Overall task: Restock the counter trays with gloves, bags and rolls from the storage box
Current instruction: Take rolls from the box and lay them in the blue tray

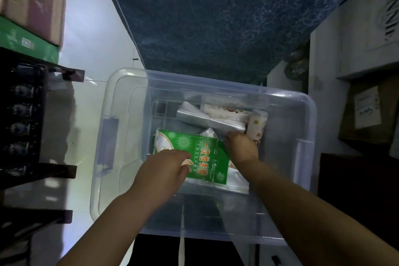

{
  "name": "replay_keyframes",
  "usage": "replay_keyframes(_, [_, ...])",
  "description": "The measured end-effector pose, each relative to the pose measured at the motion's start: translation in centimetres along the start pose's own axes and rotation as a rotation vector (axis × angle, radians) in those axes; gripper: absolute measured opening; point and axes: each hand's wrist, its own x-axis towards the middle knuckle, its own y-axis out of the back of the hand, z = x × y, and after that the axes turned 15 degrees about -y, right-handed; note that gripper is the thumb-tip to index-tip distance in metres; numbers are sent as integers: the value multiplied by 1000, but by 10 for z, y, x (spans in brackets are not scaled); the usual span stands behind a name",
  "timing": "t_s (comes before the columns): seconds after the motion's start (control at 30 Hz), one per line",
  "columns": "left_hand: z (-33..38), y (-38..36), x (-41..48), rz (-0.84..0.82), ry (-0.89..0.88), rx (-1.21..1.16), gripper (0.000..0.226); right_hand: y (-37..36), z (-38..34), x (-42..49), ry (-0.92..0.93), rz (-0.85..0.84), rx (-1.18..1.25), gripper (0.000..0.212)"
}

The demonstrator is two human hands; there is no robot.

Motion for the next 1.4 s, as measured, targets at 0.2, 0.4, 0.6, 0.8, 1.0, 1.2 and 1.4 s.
replay_keyframes(0.2, [-4,-12,7,0,-18,30,31,-54,-8,-9,-58,-26,80,50])
replay_keyframes(0.4, [-11,-17,3,-28,-28,72,30,-66,8,-7,-126,-121,157,58])
replay_keyframes(0.6, [-4,-17,2,-51,-50,90,33,-54,12,-12,-78,-77,249,57])
replay_keyframes(0.8, [4,-9,13,3,-21,79,69,-25,6,-45,153,110,333,54])
replay_keyframes(1.0, [31,8,39,19,26,-189,72,18,3,-79,442,329,286,56])
replay_keyframes(1.2, [31,36,27,230,-45,-71,46,53,34,-68,336,264,296,69])
replay_keyframes(1.4, [6,42,20,322,47,-40,45,59,34,-11,37,405,41,49])
